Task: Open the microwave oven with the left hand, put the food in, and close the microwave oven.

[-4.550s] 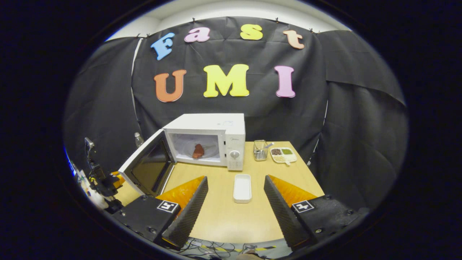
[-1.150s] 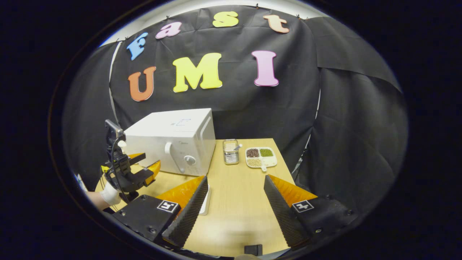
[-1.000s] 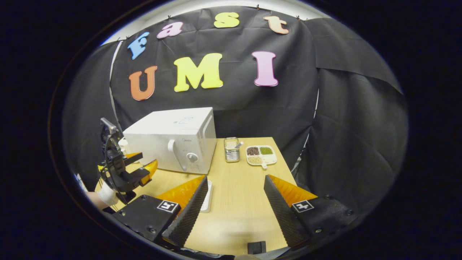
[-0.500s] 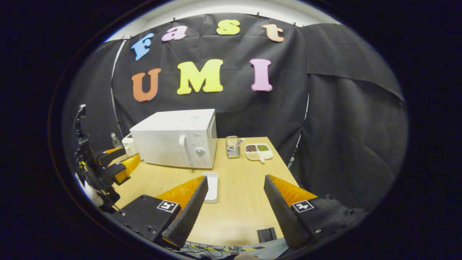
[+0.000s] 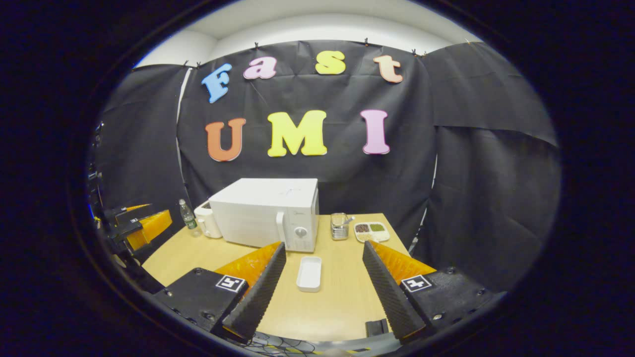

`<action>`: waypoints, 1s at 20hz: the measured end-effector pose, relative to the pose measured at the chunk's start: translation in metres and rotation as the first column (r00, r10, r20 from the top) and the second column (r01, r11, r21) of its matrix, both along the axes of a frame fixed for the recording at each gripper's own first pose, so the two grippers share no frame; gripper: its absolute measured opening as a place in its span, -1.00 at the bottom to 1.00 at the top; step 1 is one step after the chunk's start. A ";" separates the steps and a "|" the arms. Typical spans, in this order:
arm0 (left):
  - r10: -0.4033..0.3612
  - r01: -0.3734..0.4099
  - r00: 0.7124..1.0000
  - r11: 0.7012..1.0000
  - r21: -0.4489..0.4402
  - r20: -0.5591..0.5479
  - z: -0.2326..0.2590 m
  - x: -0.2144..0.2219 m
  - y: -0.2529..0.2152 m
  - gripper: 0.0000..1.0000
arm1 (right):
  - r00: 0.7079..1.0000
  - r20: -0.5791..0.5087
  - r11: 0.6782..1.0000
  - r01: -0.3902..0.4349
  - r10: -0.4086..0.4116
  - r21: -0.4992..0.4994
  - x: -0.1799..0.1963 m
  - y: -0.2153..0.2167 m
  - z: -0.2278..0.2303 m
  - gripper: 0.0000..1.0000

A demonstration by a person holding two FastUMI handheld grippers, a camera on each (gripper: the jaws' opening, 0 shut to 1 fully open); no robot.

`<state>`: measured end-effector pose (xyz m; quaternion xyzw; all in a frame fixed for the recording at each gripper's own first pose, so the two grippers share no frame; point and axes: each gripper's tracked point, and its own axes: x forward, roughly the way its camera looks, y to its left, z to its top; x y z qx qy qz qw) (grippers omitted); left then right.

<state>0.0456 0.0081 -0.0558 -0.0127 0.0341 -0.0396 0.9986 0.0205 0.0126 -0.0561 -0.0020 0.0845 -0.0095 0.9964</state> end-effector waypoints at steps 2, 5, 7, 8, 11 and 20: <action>0.023 -0.023 1.000 1.000 -0.014 0.016 0.017 -0.015 0.005 0.89 | 0.999 0.028 1.000 -0.016 0.016 -0.001 -0.004 0.004 0.011 0.99; 0.065 -0.063 0.997 0.997 -0.046 0.041 0.038 -0.034 0.010 0.89 | 0.998 0.064 1.000 -0.026 0.026 -0.004 -0.009 0.002 0.026 0.99; 0.074 -0.071 0.995 0.996 -0.051 0.061 0.046 -0.043 0.009 0.89 | 0.997 0.077 1.000 -0.031 0.031 -0.003 -0.012 0.000 0.032 0.98; 0.079 -0.075 0.994 0.996 -0.054 0.070 0.051 -0.048 0.009 0.90 | 0.996 0.087 0.999 -0.034 0.034 -0.003 -0.014 0.000 0.036 0.99; 0.088 -0.084 0.992 0.995 -0.048 0.086 0.059 -0.056 0.006 0.89 | 0.994 0.106 0.999 -0.033 0.033 -0.004 -0.021 -0.006 0.046 0.99; 0.074 -0.070 0.992 0.997 -0.046 0.107 0.075 -0.054 -0.007 0.89 | 0.988 0.152 0.999 -0.039 0.039 -0.002 -0.023 -0.012 0.076 0.98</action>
